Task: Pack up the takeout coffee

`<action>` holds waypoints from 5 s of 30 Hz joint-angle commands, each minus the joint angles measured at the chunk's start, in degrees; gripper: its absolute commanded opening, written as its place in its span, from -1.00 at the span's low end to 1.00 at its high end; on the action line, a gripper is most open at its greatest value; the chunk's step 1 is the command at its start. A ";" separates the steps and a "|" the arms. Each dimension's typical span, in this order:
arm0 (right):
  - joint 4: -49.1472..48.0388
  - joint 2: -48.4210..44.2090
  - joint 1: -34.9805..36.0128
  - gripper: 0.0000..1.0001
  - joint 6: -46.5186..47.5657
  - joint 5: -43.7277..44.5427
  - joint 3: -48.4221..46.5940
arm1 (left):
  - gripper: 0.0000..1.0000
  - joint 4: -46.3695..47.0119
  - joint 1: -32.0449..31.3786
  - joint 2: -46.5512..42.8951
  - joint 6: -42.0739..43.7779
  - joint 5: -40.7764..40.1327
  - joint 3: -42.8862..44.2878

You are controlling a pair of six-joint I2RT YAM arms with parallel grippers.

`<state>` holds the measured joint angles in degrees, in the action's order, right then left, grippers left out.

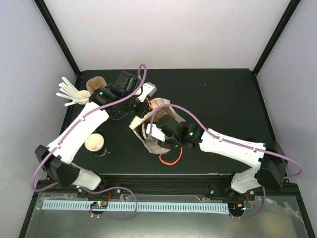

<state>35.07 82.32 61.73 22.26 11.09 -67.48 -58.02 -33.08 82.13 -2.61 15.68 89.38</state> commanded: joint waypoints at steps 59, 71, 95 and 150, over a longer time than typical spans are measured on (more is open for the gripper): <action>-16.70 -19.51 -1.53 0.08 12.06 1.58 8.91 | -0.97 -6.97 7.59 17.18 -1.63 -0.76 19.26; -32.11 -25.24 -6.08 0.20 -1.37 7.85 5.91 | -0.91 -7.20 17.38 25.42 -12.40 -0.88 28.19; -32.70 -22.58 -6.55 0.24 -8.65 -8.32 12.66 | 0.98 -4.01 13.09 1.15 -24.14 35.81 23.19; -21.89 -15.23 -6.53 0.22 -5.42 -14.40 6.13 | 0.79 -30.83 4.08 7.24 -15.88 18.15 25.57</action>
<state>14.63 67.40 55.40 16.56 -3.62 -58.52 -84.73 -28.16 88.51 -18.81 35.48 113.03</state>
